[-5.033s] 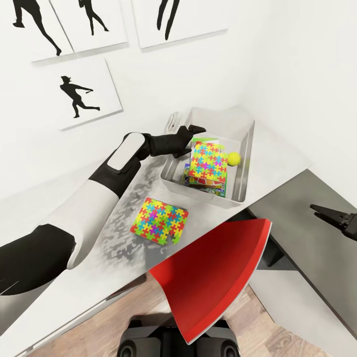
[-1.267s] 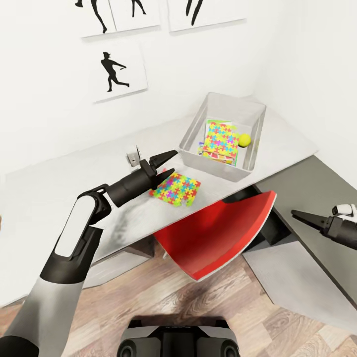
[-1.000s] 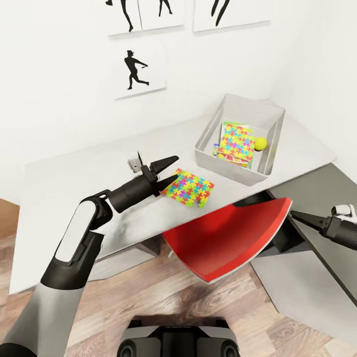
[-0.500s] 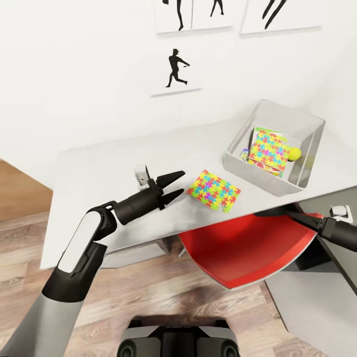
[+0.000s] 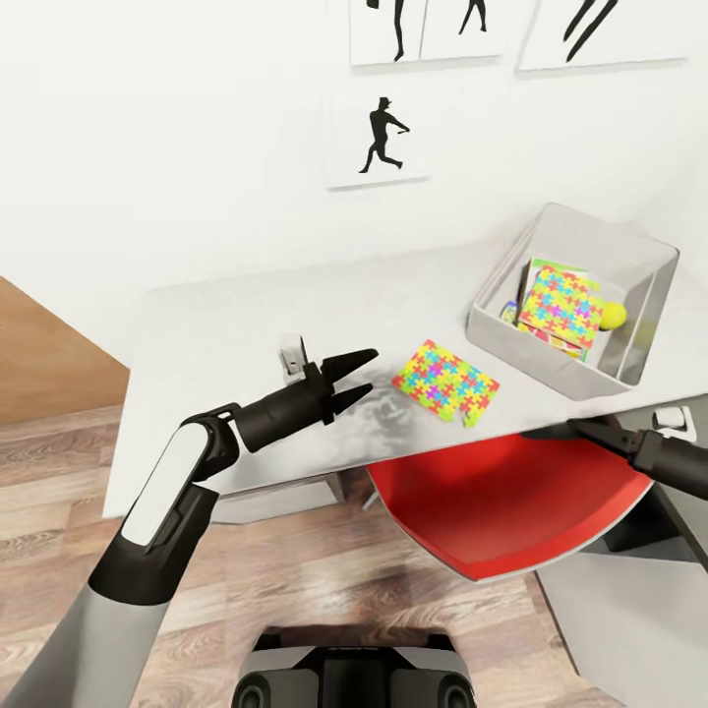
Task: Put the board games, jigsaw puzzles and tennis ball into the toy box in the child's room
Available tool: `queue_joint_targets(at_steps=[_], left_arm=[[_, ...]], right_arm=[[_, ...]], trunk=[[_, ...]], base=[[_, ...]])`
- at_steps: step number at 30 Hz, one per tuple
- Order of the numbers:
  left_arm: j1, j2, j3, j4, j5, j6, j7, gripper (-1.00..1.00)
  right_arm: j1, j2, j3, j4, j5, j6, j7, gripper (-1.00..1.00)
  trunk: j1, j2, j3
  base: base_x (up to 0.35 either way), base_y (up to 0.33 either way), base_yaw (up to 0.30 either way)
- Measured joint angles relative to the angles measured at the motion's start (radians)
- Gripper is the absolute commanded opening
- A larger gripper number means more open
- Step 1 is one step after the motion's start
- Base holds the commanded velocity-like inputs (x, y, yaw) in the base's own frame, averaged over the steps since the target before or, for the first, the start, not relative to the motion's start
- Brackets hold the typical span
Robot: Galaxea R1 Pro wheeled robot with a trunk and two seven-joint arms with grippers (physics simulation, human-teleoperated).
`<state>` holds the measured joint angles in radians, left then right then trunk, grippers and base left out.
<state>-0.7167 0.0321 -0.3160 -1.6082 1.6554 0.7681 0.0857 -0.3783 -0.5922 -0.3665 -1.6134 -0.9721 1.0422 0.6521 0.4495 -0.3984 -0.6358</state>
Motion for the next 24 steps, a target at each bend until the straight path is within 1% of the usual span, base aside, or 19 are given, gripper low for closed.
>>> queue_joint_targets(at_steps=[2, 3, 4, 6, 7, 9, 10, 11, 12, 14, 15, 17, 18, 19, 20, 22, 23, 24], left_arm=[[0.000, -0.001, -0.001, 0.000, 0.000, 0.000, 0.000, 1.00], [0.000, -0.001, -0.001, 0.000, 0.000, 0.000, 0.001, 1.00], [0.000, -0.001, -0.001, 0.000, 0.000, 0.000, 0.001, 1.00], [0.001, -0.002, -0.002, 0.000, 0.000, 0.000, 0.004, 1.00], [0.001, -0.002, -0.002, 0.000, 0.000, 0.000, 0.004, 1.00], [0.001, -0.003, -0.003, 0.000, 0.000, 0.000, 0.005, 1.00], [0.001, -0.003, -0.003, 0.000, 0.000, 0.000, 0.005, 1.00], [0.001, -0.003, -0.003, 0.000, 0.000, 0.000, 0.006, 1.00], [0.001, -0.003, -0.003, 0.000, 0.000, 0.000, 0.006, 1.00], [0.001, -0.003, -0.004, 0.000, 0.000, 0.000, 0.007, 1.00], [0.001, -0.003, -0.003, 0.000, 0.000, 0.000, 0.007, 1.00], [0.000, -0.003, -0.004, 0.000, 0.000, 0.000, 0.007, 1.00], [0.000, -0.003, -0.004, 0.000, 0.000, 0.000, 0.007, 1.00], [0.000, -0.003, -0.004, 0.000, 0.000, 0.000, 0.006, 1.00], [0.000, -0.003, -0.004, 0.000, 0.000, 0.000, 0.006, 1.00], [0.001, -0.003, -0.003, 0.000, 0.000, 0.000, 0.002, 1.00], [0.001, -0.003, -0.003, 0.000, 0.000, 0.000, 0.002, 1.00], [0.001, -0.002, -0.003, 0.000, 0.000, 0.000, 0.001, 1.00]], right_arm=[[-0.007, 0.000, 0.000, 0.004, 0.000, 0.000, -0.014, 1.00], [-0.015, 0.001, 0.000, 0.014, 0.001, 0.000, -0.032, 1.00], [-0.016, 0.001, 0.000, 0.014, 0.000, 0.000, -0.033, 1.00], [-0.042, 0.003, 0.003, 0.053, 0.001, 0.000, -0.089, 1.00], [-0.042, 0.003, 0.003, 0.054, -0.001, 0.001, -0.090, 1.00], [-0.078, 0.008, 0.015, 0.101, 0.000, 0.000, -0.163, 1.00], [-0.079, 0.009, 0.016, 0.102, -0.002, 0.001, -0.164, 1.00], [-0.099, 0.016, 0.027, 0.126, -0.001, 0.001, -0.203, 1.00], [-0.100, 0.016, 0.027, 0.127, -0.002, 0.001, -0.204, 1.00], [-0.147, 0.042, 0.055, 0.175, -0.001, 0.001, -0.282, 1.00], [-0.148, 0.042, 0.055, 0.176, -0.002, 0.001, -0.283, 1.00], [-0.197, 0.078, 0.081, 0.229, -0.001, -0.008, -0.352, 1.00], [-0.198, 0.079, 0.082, 0.230, -0.002, -0.008, -0.353, 1.00], [-0.220, 0.098, 0.092, 0.258, -0.001, -0.028, -0.381, 1.00], [-0.220, 0.099, 0.093, 0.259, -0.002, -0.029, -0.382, 1.00], [-0.254, 0.136, 0.109, 0.313, 0.000, -0.071, -0.425, 1.00], [-0.255, 0.137, 0.109, 0.314, -0.001, -0.072, -0.426, 1.00], [-0.267, 0.152, 0.116, 0.335, 0.001, -0.092, -0.442, 1.00]], trunk=[[0.000, 0.000, 0.000], [0.000, 0.000, 0.000], [0.000, 0.000, 0.000], [0.000, 0.000, 0.000], [0.000, 0.000, 0.000], [0.000, 0.000, 0.000], [0.000, 0.000, 0.000], [0.000, 0.000, 0.000], [0.000, 0.000, 0.000], [0.000, 0.000, 0.000], [0.000, 0.000, 0.000], [0.000, 0.000, 0.000], [0.000, 0.000, 0.000], [0.000, 0.000, 0.000], [0.000, 0.000, 0.000], [0.000, 0.000, 0.000], [0.000, 0.000, 0.000], [0.000, 0.000, 0.000]], base=[[0.000, 0.000, 0.029], [0.000, 0.000, 0.026], [0.000, 0.000, 0.021], [0.000, 0.000, 0.016], [0.000, 0.000, 0.013], [0.000, 0.000, 0.011], [0.000, 0.000, 0.008], [0.000, 0.000, 0.008], [0.000, 0.000, 0.007], [0.000, 0.000, 0.005], [0.000, 0.000, 0.004], [0.000, 0.000, 0.003], [0.000, 0.000, 0.003], [0.000, 0.000, 0.003], [0.000, 0.000, 0.002], [0.000, 0.000, 0.002], [0.000, 0.000, 0.001], [0.000, 0.000, 0.001]])
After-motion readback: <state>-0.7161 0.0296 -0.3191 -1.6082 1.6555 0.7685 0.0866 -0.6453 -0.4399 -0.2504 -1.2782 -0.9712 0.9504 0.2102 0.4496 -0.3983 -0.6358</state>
